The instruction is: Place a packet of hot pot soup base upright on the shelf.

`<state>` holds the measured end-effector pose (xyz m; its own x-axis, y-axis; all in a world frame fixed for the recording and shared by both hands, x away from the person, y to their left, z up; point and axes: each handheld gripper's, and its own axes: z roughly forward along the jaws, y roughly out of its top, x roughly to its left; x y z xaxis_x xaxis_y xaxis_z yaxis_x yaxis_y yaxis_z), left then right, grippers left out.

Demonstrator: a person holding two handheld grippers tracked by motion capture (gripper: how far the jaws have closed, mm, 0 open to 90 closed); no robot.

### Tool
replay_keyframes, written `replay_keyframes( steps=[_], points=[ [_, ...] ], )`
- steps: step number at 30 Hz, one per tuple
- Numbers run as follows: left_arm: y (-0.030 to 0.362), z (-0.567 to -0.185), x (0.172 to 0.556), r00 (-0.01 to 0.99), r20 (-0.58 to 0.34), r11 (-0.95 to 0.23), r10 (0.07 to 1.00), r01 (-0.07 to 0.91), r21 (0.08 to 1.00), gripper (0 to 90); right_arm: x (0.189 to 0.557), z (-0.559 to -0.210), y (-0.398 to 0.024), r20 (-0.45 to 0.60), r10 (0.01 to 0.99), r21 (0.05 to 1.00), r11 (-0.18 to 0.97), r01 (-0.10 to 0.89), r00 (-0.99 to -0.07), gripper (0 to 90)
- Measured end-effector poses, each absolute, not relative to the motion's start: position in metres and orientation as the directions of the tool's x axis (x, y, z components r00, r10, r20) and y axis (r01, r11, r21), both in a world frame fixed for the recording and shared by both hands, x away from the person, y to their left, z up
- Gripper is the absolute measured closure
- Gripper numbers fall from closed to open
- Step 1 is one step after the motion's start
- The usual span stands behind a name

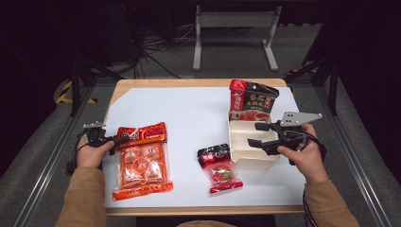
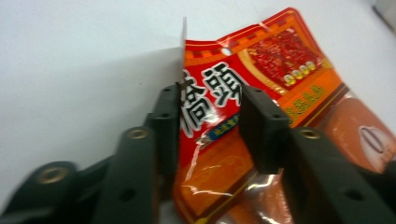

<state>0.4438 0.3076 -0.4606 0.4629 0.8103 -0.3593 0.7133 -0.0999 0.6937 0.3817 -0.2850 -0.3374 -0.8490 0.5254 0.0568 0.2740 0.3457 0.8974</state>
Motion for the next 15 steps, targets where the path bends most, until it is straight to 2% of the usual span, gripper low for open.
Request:
replay_keyframes(
  steps=[6, 9, 15],
  points=[
    [0.305, -0.460, 0.444, 0.485, -0.325, -0.143, 0.812, 0.706, 0.694, 85.6, 0.381, -0.337, -0.284, 0.052, 0.523, 0.897, 0.351, 0.270, -0.851, 30.9],
    [0.302, -0.458, 0.442, 0.484, -0.315, -0.154, 0.816, 0.708, 0.689, 89.5, 0.381, -0.337, -0.284, 0.050, 0.522, 0.897, 0.351, 0.268, -0.852, 31.5],
    [0.303, -0.450, 0.439, 0.486, -0.302, -0.141, 0.820, 0.683, 0.717, 90.0, 0.380, -0.336, -0.284, 0.056, 0.517, 0.897, 0.349, 0.270, -0.854, 36.2]
  ],
)
